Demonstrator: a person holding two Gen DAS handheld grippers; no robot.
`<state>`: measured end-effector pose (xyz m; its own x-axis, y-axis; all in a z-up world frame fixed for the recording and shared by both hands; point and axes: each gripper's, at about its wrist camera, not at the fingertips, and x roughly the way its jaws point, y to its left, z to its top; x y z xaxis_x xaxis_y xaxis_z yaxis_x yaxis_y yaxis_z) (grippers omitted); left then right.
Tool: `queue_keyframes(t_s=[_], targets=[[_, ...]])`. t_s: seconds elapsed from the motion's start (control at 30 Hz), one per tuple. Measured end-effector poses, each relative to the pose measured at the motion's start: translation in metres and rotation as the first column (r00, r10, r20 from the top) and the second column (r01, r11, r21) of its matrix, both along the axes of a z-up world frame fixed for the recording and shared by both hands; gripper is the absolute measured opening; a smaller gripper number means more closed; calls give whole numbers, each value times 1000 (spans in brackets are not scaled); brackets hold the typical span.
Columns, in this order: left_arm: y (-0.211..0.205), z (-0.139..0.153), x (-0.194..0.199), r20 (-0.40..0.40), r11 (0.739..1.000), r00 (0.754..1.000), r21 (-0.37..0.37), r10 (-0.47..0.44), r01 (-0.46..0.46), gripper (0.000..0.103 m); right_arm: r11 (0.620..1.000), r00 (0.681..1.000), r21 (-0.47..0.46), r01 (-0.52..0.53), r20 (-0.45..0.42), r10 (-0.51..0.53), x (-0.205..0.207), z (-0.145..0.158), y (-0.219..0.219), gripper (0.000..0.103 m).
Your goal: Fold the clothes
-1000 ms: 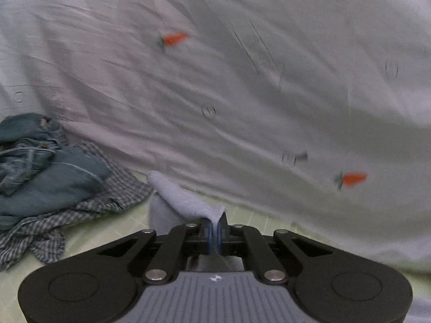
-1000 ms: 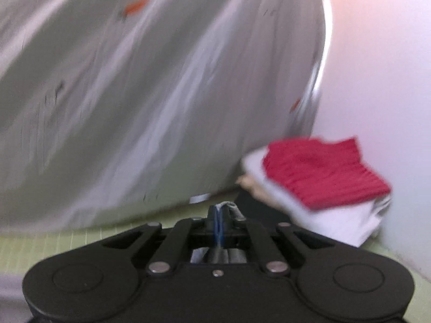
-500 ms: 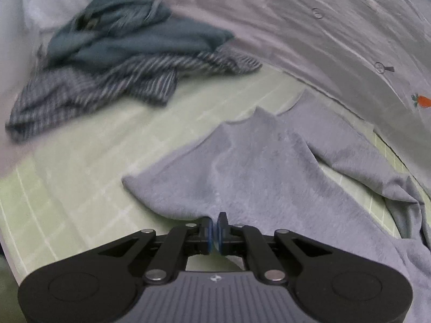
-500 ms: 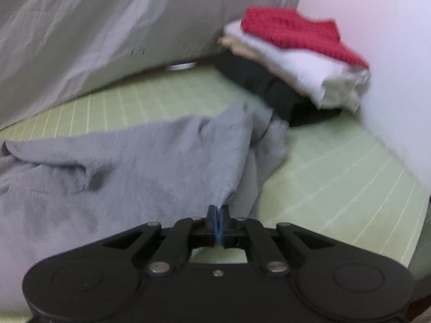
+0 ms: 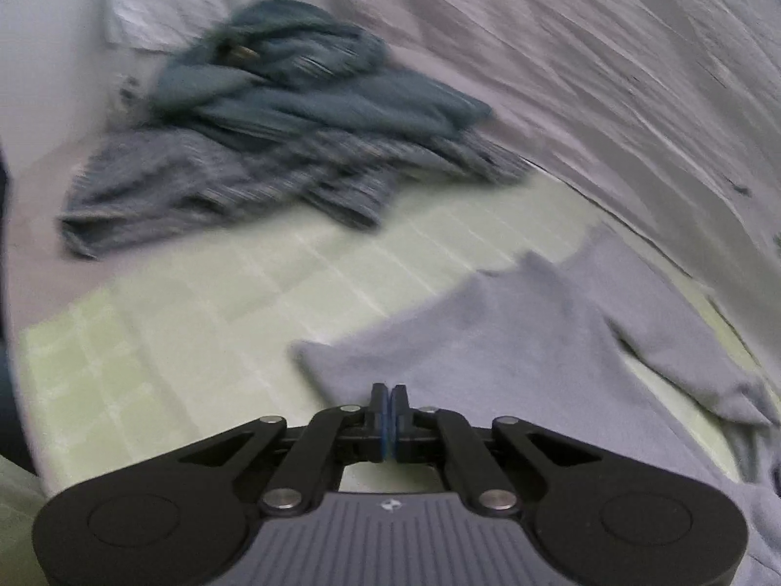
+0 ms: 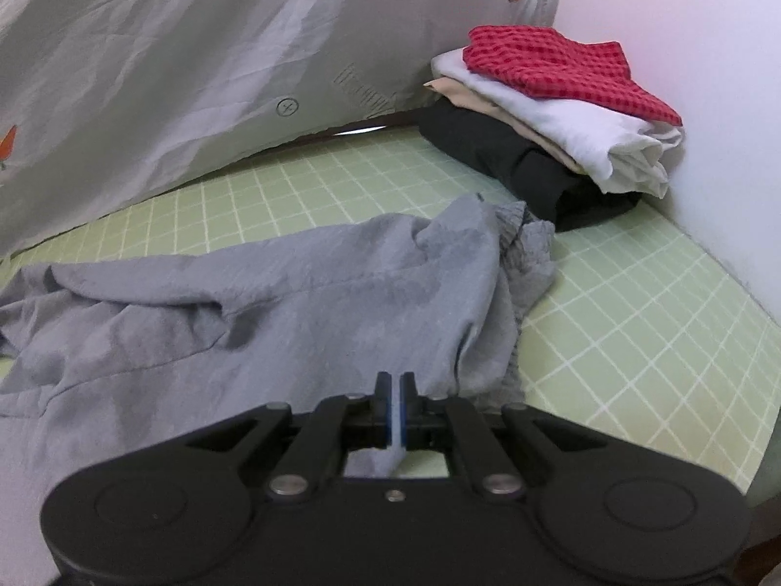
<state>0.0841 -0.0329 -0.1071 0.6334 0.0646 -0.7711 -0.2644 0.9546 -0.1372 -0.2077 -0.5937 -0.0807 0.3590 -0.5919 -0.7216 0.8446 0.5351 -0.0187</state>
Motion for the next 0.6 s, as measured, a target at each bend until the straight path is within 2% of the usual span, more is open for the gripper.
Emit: queue_keyframes(t_s=[0.07, 0.13, 0.2, 0.23, 0.27, 0.33, 0.43, 0.47, 0.57, 0.6], targets=[[16, 2, -1, -4, 999, 999, 35, 39, -39, 0, 1000, 1000, 18, -19, 10, 19, 0, 0, 7, 3], [35, 3, -2, -19, 998, 998, 12, 67, -67, 0, 998, 999, 36, -48, 13, 47, 1, -1, 17, 3], [38, 4, -3, -23, 999, 999, -9, 49, -50, 0, 996, 997, 41, -73, 6, 73, 3, -3, 25, 3], [37, 5, -3, -24, 999, 999, -17, 33, -33, 0, 996, 997, 37, -81, 0, 81, 3, -3, 29, 7], [34, 5, -4, -26, 1000, 1000, -24, 13, -14, 0, 996, 996, 32, -88, -7, 88, 4, -3, 32, 16], [17, 3, -6, -35, 998, 998, -36, -50, 48, 11, 996, 996, 12, -89, -18, 89, 4, -2, 36, 27], [-21, -1, -6, -55, 989, 989, -58, -139, 136, 26, 996, 995, -17, -93, -25, 92, 0, 3, 32, 31], [-35, -2, -7, -63, 984, 983, -60, -171, 167, 27, 996, 996, -28, -88, -28, 87, -2, 4, 30, 34], [-81, -5, -15, -87, 958, 954, -53, -286, 282, 41, 998, 999, -36, -51, -19, 50, -16, 7, 15, 35], [-95, -7, -19, -94, 947, 943, -48, -320, 317, 48, 999, 999, -30, -34, -13, 34, -22, 6, 8, 35]])
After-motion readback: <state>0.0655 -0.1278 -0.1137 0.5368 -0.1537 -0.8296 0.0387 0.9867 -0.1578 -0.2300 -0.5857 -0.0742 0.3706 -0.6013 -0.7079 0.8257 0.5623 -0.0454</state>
